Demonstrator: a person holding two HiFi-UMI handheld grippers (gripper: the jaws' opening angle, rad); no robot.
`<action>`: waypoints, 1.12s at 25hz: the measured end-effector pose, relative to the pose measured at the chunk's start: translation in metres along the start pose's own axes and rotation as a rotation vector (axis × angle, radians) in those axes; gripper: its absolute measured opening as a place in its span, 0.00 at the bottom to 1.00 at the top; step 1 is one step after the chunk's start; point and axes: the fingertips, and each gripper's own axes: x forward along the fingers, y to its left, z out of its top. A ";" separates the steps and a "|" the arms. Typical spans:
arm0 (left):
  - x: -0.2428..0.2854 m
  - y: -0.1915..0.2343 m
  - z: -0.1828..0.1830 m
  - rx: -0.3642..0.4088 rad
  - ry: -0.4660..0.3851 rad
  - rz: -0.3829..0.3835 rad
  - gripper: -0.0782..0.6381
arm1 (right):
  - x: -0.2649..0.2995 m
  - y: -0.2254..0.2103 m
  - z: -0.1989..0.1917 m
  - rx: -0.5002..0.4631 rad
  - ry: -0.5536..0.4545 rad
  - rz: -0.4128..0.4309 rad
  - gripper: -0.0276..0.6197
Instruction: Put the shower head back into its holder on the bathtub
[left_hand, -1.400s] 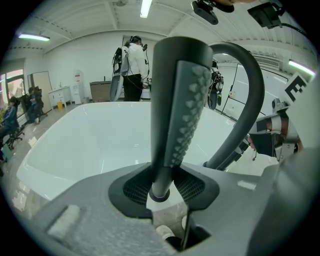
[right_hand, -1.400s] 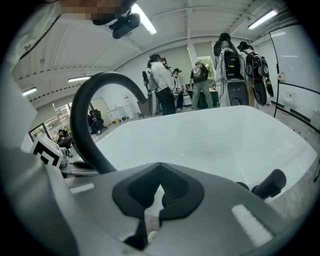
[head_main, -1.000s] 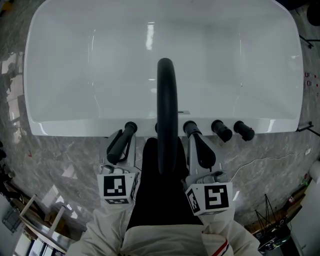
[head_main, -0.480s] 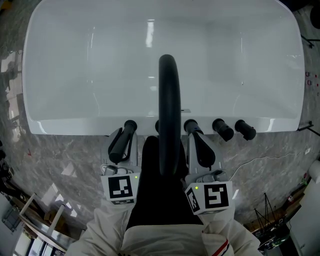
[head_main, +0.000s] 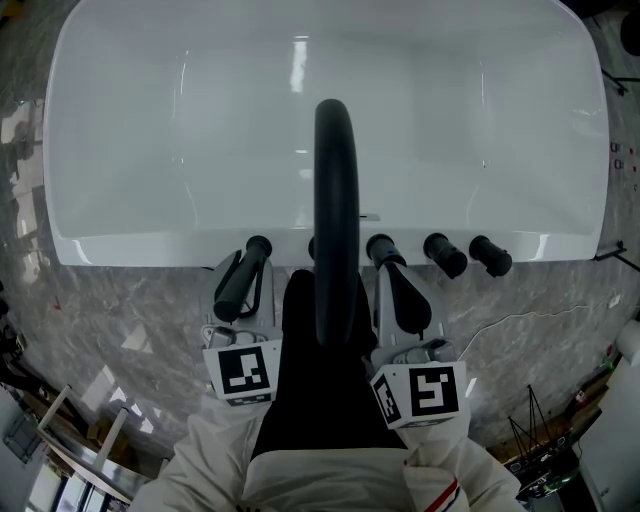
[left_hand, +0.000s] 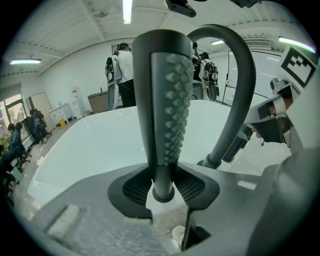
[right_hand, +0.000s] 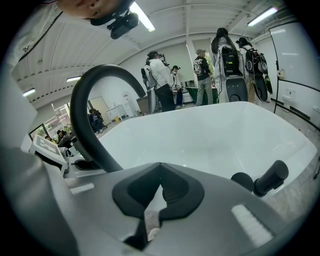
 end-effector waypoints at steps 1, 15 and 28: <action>0.000 0.000 -0.001 0.001 0.004 0.005 0.31 | -0.001 0.001 -0.001 0.001 0.001 0.002 0.05; -0.005 0.000 -0.017 -0.016 0.067 0.034 0.32 | -0.013 -0.003 -0.007 0.007 -0.009 0.005 0.05; -0.048 -0.013 -0.015 -0.063 0.072 0.021 0.32 | -0.041 -0.004 0.027 0.010 -0.075 0.015 0.05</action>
